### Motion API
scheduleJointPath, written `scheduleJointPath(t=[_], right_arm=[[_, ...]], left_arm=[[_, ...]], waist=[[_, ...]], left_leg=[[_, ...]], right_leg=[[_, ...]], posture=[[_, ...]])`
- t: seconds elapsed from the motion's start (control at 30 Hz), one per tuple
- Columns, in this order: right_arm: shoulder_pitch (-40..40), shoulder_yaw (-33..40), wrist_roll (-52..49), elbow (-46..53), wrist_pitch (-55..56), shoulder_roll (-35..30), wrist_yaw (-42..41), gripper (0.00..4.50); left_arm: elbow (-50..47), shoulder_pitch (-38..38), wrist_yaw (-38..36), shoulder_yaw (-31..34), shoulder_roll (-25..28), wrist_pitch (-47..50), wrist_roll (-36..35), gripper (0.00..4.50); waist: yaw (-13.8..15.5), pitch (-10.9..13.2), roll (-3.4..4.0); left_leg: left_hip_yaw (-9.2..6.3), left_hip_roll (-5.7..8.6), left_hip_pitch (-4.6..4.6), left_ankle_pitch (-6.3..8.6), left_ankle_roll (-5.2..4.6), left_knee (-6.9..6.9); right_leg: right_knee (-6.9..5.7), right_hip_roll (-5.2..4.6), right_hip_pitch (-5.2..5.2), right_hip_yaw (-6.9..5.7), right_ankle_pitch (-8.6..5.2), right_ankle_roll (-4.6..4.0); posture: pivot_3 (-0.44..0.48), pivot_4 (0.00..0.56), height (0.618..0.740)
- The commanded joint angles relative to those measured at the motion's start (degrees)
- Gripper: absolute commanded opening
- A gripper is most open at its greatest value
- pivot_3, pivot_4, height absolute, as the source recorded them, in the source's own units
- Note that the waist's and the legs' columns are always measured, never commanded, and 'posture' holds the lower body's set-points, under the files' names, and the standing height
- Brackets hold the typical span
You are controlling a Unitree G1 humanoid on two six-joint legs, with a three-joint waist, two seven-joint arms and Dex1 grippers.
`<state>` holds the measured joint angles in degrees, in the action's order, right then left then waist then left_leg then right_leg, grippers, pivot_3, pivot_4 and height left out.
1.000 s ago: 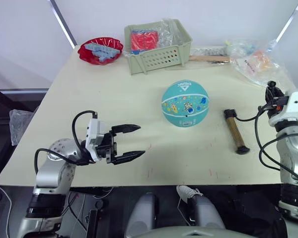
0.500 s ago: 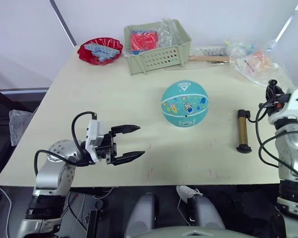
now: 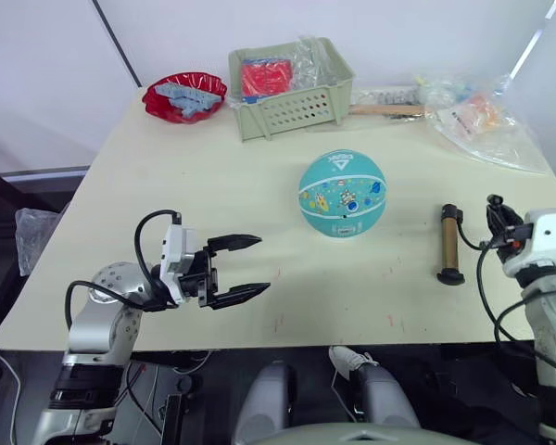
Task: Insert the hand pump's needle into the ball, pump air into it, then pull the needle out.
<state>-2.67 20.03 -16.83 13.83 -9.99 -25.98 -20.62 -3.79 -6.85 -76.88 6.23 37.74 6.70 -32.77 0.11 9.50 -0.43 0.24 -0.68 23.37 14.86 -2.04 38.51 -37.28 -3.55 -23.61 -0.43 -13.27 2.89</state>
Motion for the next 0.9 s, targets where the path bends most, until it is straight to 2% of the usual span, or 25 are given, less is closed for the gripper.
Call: scheduleJointPath(t=[0.03,0.07,0.17,0.33,0.5,0.67,0.9], right_arm=[[-3.17,3.09,-3.77,6.09,-1.86,-3.3,-4.38,2.39],[-4.48,3.59,-5.05,7.28,-3.11,-4.29,-5.64,3.03],[-8.35,5.38,-8.39,10.56,-7.05,-7.41,-9.01,4.48],[-15.02,8.56,-13.66,14.53,-14.33,-12.7,-14.61,4.48],[-18.84,10.76,-15.36,15.06,-16.96,-14.74,-17.68,4.48],[-19.96,12.16,-14.88,12.4,-11.92,-11.03,-18.52,4.48],[-20.72,13.06,-15.35,6.47,-1.22,-6.22,-24.78,4.48]], left_arm=[[0.0,-0.66,-0.68,0.65,0.22,-1.21,-0.27,4.5],[0.11,-0.74,-0.8,0.61,0.22,-1.26,-0.22,4.5],[0.41,-0.9,-1.03,0.58,0.23,-1.36,-0.15,4.5],[1.15,-1.14,-1.46,0.33,0.09,-1.72,0.05,4.5],[1.93,-1.57,-1.87,-0.09,-0.22,-2.11,0.26,4.5],[2.25,-1.57,-1.63,0.48,-0.41,-2.29,0.55,4.5],[2.33,0.96,1.33,2.75,-0.12,-1.99,0.78,4.5]], waist=[[-0.04,0.0,0.0],[-0.06,0.0,0.0],[-0.09,0.0,-0.02],[-0.03,-0.01,-0.08],[-0.1,-0.01,-0.12],[-0.12,-0.02,-0.18],[-0.3,-0.01,-0.2]], left_leg=[[0.04,0.0,-0.03,0.0,0.0,0.0],[0.1,-0.01,-0.07,0.0,0.0,0.0],[0.28,-0.03,-0.31,0.01,-0.01,-0.01],[0.56,-0.23,-0.55,0.01,-0.01,0.0],[0.76,-0.42,-0.63,0.01,-0.01,0.02],[0.86,-0.57,-0.63,0.01,-0.01,0.02],[1.01,-0.61,-0.64,0.01,-0.01,0.01]], right_leg=[[-0.02,0.0,0.0,0.04,0.0,0.0],[-0.06,0.0,0.01,0.1,0.0,0.01],[-0.19,0.01,0.09,0.27,-0.02,0.0],[-0.32,0.05,0.15,0.48,-0.15,-0.21],[-0.31,0.24,0.14,0.69,-0.16,-0.21],[-0.3,0.44,0.07,0.81,-0.16,-0.22],[-0.3,0.45,0.01,0.96,-0.15,-0.22]], posture=[[0.0,0.15,0.738],[0.0,0.15,0.738],[0.0,0.15,0.738],[0.0,0.15,0.738],[0.0,0.15,0.738],[0.0,0.15,0.738],[0.0,0.15,0.738]])
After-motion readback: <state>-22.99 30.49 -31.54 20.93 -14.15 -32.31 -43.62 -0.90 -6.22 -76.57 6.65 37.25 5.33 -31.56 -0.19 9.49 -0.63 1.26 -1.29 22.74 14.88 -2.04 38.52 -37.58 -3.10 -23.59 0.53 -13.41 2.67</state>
